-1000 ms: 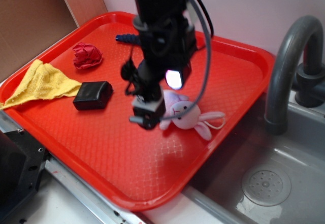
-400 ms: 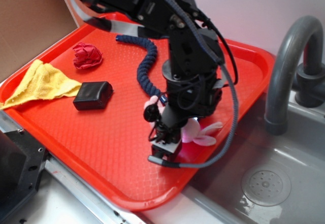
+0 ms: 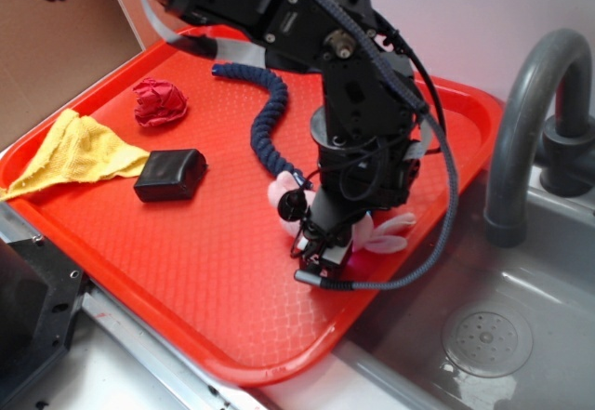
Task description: Grab the pink bunny.
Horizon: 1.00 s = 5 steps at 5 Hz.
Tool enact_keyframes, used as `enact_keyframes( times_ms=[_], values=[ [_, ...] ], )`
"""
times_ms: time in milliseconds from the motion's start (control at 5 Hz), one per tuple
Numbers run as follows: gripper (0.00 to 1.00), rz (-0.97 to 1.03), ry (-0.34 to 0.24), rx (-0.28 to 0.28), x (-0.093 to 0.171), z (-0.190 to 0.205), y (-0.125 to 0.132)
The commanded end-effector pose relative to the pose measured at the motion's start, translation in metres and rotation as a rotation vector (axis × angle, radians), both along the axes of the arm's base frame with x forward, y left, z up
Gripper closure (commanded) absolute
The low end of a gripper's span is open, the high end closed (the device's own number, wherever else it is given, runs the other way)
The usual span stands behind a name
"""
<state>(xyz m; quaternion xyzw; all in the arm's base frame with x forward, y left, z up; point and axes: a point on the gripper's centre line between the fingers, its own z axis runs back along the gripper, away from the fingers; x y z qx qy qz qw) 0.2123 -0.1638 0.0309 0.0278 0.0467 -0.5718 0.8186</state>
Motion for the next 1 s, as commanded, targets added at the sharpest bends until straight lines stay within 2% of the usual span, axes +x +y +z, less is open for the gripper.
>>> enact_keyframes(
  times_ms=[0,200,400,600,800],
  values=[
    [1.0,0.335,-0.048,-0.034,0.011,0.089,0.055],
    [1.0,0.581,-0.147,-0.095,0.007,0.138,0.095],
    [1.0,0.827,-0.236,-0.09,-0.012,0.187,0.127],
    [1.0,1.048,-0.322,-0.081,-0.032,0.233,0.141],
    [1.0,1.124,-0.254,-0.072,-0.03,0.224,0.145]
  ],
)
